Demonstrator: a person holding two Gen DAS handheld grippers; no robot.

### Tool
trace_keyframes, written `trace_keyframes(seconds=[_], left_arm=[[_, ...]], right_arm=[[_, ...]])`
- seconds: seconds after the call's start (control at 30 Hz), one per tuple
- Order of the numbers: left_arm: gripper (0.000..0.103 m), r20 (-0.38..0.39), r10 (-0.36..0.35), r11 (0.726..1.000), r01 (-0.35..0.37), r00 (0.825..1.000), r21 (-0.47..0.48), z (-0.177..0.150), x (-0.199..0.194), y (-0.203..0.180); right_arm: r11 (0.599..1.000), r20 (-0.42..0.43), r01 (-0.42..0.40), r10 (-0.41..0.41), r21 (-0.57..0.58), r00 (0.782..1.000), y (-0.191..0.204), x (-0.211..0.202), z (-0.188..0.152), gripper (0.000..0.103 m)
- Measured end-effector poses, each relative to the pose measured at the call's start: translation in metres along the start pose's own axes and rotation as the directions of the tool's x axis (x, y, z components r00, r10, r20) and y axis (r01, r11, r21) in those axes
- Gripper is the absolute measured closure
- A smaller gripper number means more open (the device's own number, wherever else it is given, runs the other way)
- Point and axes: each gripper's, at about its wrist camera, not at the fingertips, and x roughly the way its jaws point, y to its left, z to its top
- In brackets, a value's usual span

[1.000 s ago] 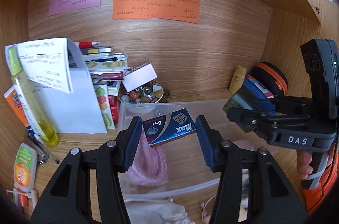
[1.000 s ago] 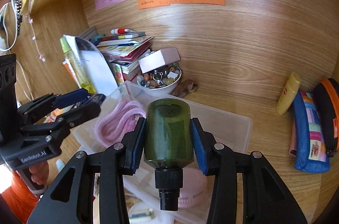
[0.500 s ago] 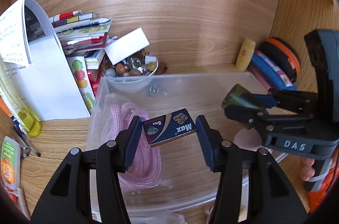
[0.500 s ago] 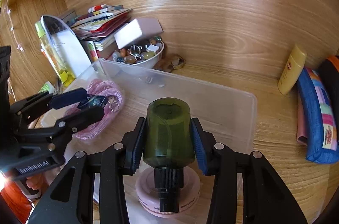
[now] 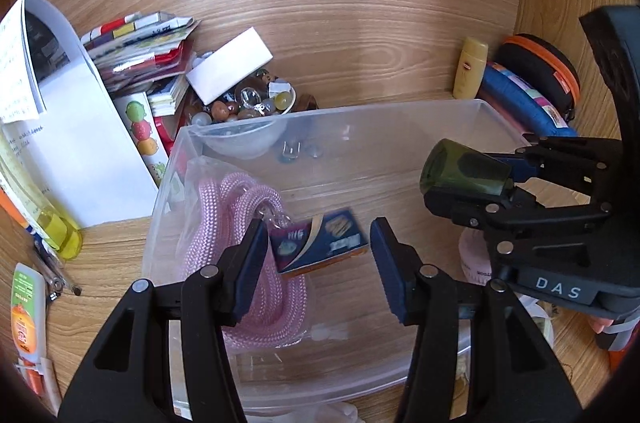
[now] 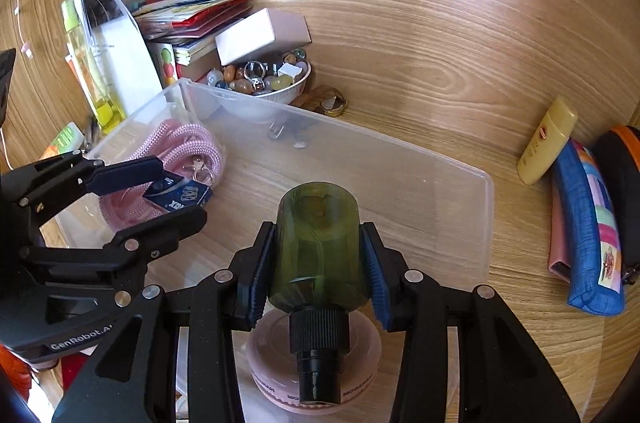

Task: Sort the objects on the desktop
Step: 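Carry the bottle and Max box into the clear box and release both, then withdraw both tools back toward the desk items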

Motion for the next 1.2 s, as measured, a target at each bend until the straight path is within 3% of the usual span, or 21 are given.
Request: trace_keyframes(seconds=[0.17, 0.37, 0.47, 0.53, 0.63, 0.73, 0.87, 1.07, 1.2], left_arm=[[0.05, -0.001, -0.007, 1.0, 0.007, 1.0, -0.005, 0.0, 0.0, 0.0], [0.048, -0.002, -0.021, 1.0, 0.021, 1.0, -0.003, 0.0, -0.001, 0.002], [0.04, 0.015, -0.013, 1.0, 0.013, 1.0, 0.015, -0.001, -0.006, 0.0], [0.02, 0.052, 0.035, 0.999, -0.036, 0.998, 0.024, -0.001, -0.01, 0.0], [0.019, 0.097, 0.044, 0.998, -0.047, 0.994, 0.03, 0.0, -0.019, 0.001], [0.012, 0.116, 0.039, 0.999, -0.042, 0.992, 0.023, 0.002, -0.025, 0.004], [0.011, 0.142, 0.048, 0.999, -0.048, 0.989, -0.001, 0.006, -0.035, 0.012], [0.011, 0.149, 0.04, 0.991, -0.02, 0.988, -0.129, 0.013, -0.056, 0.044], [0.009, 0.164, 0.09, 0.986, -0.065, 0.982, -0.154, 0.008, -0.076, 0.059]], right_arm=[[1.0, -0.003, -0.001, 0.001, -0.001, 1.0, 0.0, 0.001, 0.001, 0.064], [1.0, 0.031, 0.025, -0.025, 0.009, 0.999, -0.002, -0.004, 0.002, 0.043], [0.999, 0.033, -0.005, 0.003, 0.039, 0.999, -0.007, -0.005, 0.003, 0.042], [0.999, 0.041, -0.005, 0.003, 0.053, 0.999, -0.01, -0.008, 0.004, 0.042], [0.998, 0.059, -0.014, 0.01, 0.068, 0.998, -0.013, -0.014, 0.006, 0.041], [0.996, 0.099, -0.008, -0.001, 0.083, 0.995, -0.017, -0.025, 0.008, 0.028], [0.995, 0.145, 0.004, -0.019, 0.099, 0.989, -0.023, -0.041, 0.012, 0.026], [0.986, 0.192, -0.033, 0.001, 0.161, 0.981, -0.037, -0.069, 0.015, 0.023], [0.988, 0.227, -0.026, -0.009, 0.15, 0.974, -0.038, -0.091, 0.009, 0.019]])
